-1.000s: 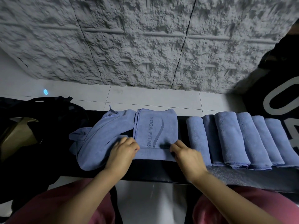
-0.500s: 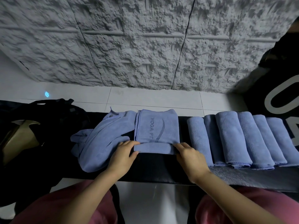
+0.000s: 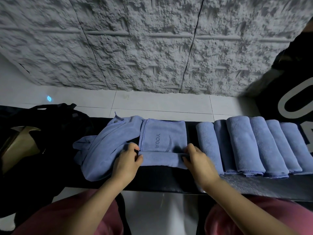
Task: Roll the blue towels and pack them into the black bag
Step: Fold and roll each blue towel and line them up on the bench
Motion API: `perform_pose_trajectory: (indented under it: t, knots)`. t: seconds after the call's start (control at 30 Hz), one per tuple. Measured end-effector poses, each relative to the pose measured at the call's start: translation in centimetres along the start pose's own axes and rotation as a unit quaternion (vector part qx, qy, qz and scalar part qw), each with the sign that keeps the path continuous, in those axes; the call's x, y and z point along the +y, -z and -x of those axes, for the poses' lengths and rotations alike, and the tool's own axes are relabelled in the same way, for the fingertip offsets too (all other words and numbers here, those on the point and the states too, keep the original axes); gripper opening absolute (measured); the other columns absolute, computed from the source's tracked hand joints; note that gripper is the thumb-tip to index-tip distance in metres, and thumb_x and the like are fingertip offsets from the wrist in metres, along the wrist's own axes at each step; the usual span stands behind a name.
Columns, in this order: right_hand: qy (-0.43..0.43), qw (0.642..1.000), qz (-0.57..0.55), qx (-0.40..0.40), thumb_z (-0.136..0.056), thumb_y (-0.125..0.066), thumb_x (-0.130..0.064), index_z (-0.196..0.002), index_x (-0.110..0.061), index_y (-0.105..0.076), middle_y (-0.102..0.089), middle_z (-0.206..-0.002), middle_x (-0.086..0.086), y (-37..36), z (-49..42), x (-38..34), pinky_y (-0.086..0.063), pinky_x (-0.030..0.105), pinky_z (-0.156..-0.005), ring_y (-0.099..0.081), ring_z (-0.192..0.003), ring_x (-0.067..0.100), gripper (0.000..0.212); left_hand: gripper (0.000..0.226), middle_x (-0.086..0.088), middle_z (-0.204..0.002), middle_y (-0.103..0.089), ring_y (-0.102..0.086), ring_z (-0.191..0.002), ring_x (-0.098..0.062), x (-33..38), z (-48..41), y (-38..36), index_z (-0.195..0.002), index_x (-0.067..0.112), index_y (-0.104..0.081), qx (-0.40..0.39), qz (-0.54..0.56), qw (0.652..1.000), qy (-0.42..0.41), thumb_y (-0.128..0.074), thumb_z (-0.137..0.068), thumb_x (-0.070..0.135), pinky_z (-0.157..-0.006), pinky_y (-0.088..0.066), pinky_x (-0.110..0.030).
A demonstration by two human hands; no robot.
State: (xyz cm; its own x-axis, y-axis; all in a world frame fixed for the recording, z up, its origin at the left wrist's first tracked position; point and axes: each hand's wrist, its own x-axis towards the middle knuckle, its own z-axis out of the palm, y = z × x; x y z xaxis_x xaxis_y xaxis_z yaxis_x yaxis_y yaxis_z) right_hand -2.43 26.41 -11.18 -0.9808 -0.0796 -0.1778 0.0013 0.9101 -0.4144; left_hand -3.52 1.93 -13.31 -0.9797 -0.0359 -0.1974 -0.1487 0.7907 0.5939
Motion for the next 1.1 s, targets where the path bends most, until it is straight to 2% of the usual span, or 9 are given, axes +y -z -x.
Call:
perform_pose_trajectory:
  t: [0.17,0.27,0.37,0.43,0.53,0.63,0.87,1.0,1.1]
  knots:
    - [0.140,0.968,0.194,0.072,-0.058,-0.080,-0.010,-0.080,-0.022,-0.060,-0.056,-0.082,-0.007,0.0,0.4,0.0,-0.027,0.027,-0.038,-0.054,-0.070,0.018,0.033,0.030,0.011,-0.092,-0.056,-0.046,-0.089,-0.015,-0.2,0.2,-0.3,-0.083,0.024,-0.063,0.087,-0.194,0.947,-0.242,-0.078,-0.065,0.006,-0.072,-0.044,-0.029]
    - [0.176,0.956,0.206,0.108,-0.055,-0.085,-0.011,-0.078,-0.017,-0.066,-0.061,-0.081,-0.007,-0.9,0.5,0.6,-0.038,0.026,-0.045,-0.056,-0.076,0.020,0.031,0.020,0.013,-0.088,-0.058,-0.051,-0.088,-0.015,-0.2,0.3,-0.3,-0.083,0.025,-0.066,0.084,-0.232,0.926,-0.285,-0.081,-0.069,0.024,-0.072,-0.048,-0.032]
    - [0.184,0.951,0.211,0.130,-0.067,-0.078,-0.028,-0.082,-0.016,-0.066,-0.063,-0.087,-0.005,-1.6,0.6,0.9,-0.041,0.033,-0.062,-0.056,-0.083,0.025,0.023,0.046,0.011,-0.097,-0.060,-0.054,-0.092,-0.017,0.0,0.6,0.0,-0.098,0.023,-0.067,0.048,-0.249,0.930,-0.266,-0.085,-0.058,0.038,-0.075,-0.051,-0.035]
    - [0.165,0.951,0.229,0.128,-0.060,-0.079,-0.026,-0.087,-0.017,-0.068,-0.064,-0.092,-0.004,-1.7,0.5,0.9,-0.038,0.036,-0.069,-0.056,-0.087,0.026,0.031,0.054,0.011,-0.104,-0.059,-0.052,-0.096,-0.016,-0.1,0.5,-0.1,-0.105,0.023,-0.065,0.036,-0.228,0.942,-0.243,-0.087,-0.055,0.025,-0.077,-0.051,-0.034]
    - [0.118,0.964,0.206,0.122,-0.055,-0.079,-0.019,-0.094,-0.023,-0.070,-0.065,-0.095,-0.004,-1.3,0.1,0.8,-0.039,0.036,-0.069,-0.055,-0.089,0.027,0.040,0.048,0.013,-0.113,-0.058,-0.048,-0.103,-0.015,-0.2,0.3,-0.3,-0.112,0.026,-0.061,0.027,-0.108,0.977,-0.181,-0.075,-0.071,0.008,-0.087,-0.048,-0.035]
    - [0.081,0.976,0.175,0.099,-0.056,-0.079,-0.019,-0.101,-0.023,-0.071,-0.068,-0.087,-0.006,-0.9,-0.2,0.6,-0.043,0.036,-0.062,-0.058,-0.081,0.027,0.046,0.043,0.007,-0.118,-0.058,-0.046,-0.110,-0.017,-0.4,-0.3,-0.4,-0.123,0.026,-0.055,0.002,-0.021,0.994,-0.111,-0.066,-0.083,0.013,-0.097,-0.043,-0.036]
    - [0.025,0.993,0.105,0.051,-0.093,-0.047,-0.028,-0.110,-0.018,-0.050,-0.063,-0.081,0.002,-0.7,-0.5,0.6,-0.023,0.033,-0.072,-0.051,-0.088,0.028,0.020,0.032,-0.007,-0.113,-0.057,-0.057,-0.099,-0.023,-0.2,-0.7,-0.3,-0.121,0.019,-0.043,-0.077,0.058,0.993,0.066,-0.050,-0.094,0.035,-0.086,-0.048,-0.038]
    - [0.047,0.983,0.156,0.089,-0.080,-0.067,-0.021,-0.088,-0.018,-0.057,-0.059,-0.074,-0.002,-0.5,-0.5,0.2,-0.033,0.034,-0.067,-0.051,-0.075,0.026,0.012,0.029,-0.002,-0.103,-0.058,-0.056,-0.095,-0.022,0.3,-0.3,-0.1,-0.115,0.018,-0.047,-0.018,-0.015,1.000,0.012,-0.053,-0.092,0.035,-0.081,-0.049,-0.039]
    - [0.126,0.966,0.174,0.147,-0.066,-0.076,-0.009,-0.080,-0.020,-0.059,-0.055,-0.075,-0.005,-0.4,-0.5,0.3,-0.027,0.032,-0.065,-0.050,-0.070,0.023,0.024,0.016,0.007,-0.097,-0.056,-0.049,-0.091,-0.019,0.8,-0.1,0.1,-0.098,0.021,-0.057,0.069,-0.077,0.987,-0.121,-0.066,-0.084,0.021,-0.077,-0.046,-0.033]
